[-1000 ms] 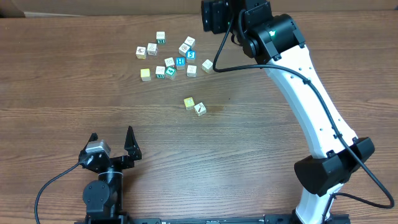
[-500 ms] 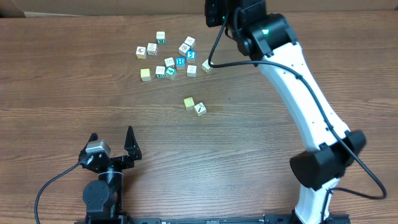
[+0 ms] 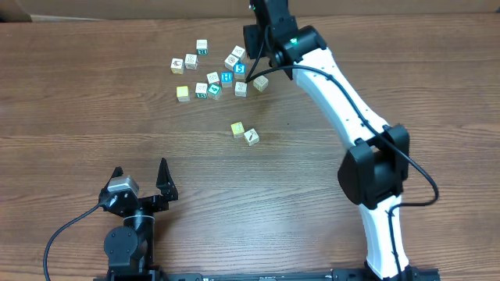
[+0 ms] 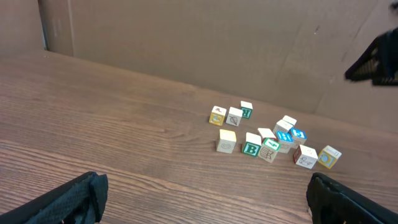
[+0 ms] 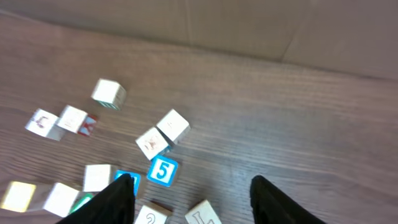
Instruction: Form a circle
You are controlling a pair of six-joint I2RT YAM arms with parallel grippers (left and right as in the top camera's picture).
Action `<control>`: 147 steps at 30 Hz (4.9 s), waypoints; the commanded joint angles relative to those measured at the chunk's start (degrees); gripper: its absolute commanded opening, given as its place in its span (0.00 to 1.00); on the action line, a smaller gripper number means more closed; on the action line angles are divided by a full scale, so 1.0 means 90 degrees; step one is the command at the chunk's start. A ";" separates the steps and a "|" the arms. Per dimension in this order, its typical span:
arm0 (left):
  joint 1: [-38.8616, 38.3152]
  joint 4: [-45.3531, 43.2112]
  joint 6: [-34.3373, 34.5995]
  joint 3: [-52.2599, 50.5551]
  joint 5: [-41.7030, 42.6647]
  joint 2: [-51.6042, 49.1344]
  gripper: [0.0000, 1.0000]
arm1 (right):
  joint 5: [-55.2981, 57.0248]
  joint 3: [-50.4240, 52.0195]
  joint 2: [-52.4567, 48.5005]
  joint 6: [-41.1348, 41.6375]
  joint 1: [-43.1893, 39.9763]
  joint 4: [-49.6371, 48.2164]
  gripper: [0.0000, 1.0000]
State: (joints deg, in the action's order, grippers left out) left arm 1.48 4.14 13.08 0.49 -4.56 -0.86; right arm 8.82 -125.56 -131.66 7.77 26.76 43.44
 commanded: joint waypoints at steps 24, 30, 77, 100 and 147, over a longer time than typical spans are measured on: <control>-0.0032 -0.0005 -0.0143 -0.0019 0.0012 0.0063 0.99 | -0.0852 0.0160 -0.0763 0.0138 -0.0051 0.0670 0.73; -0.0032 -0.0005 -0.0143 -0.0019 0.0012 0.0063 0.99 | -0.1222 0.0160 -0.0763 0.1025 0.0068 0.0432 0.66; -0.0032 -0.0005 -0.0146 -0.0019 0.0012 0.0063 1.00 | -0.0126 0.0160 -0.1472 0.1853 0.0610 0.0219 0.49; -0.0032 -0.0005 -0.0146 -0.0019 0.0010 0.0063 1.00 | -0.0121 -0.0262 -0.0580 0.1758 0.0432 0.0406 0.66; -0.0032 -0.0005 -0.0146 -0.0019 0.0012 0.0063 1.00 | -0.0053 -0.0260 -0.0136 0.1758 -0.3946 0.1996 1.00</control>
State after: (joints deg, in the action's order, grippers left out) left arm 1.48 4.16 13.06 0.49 -4.56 -0.86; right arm 7.92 -127.17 -134.30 23.64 -8.88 61.54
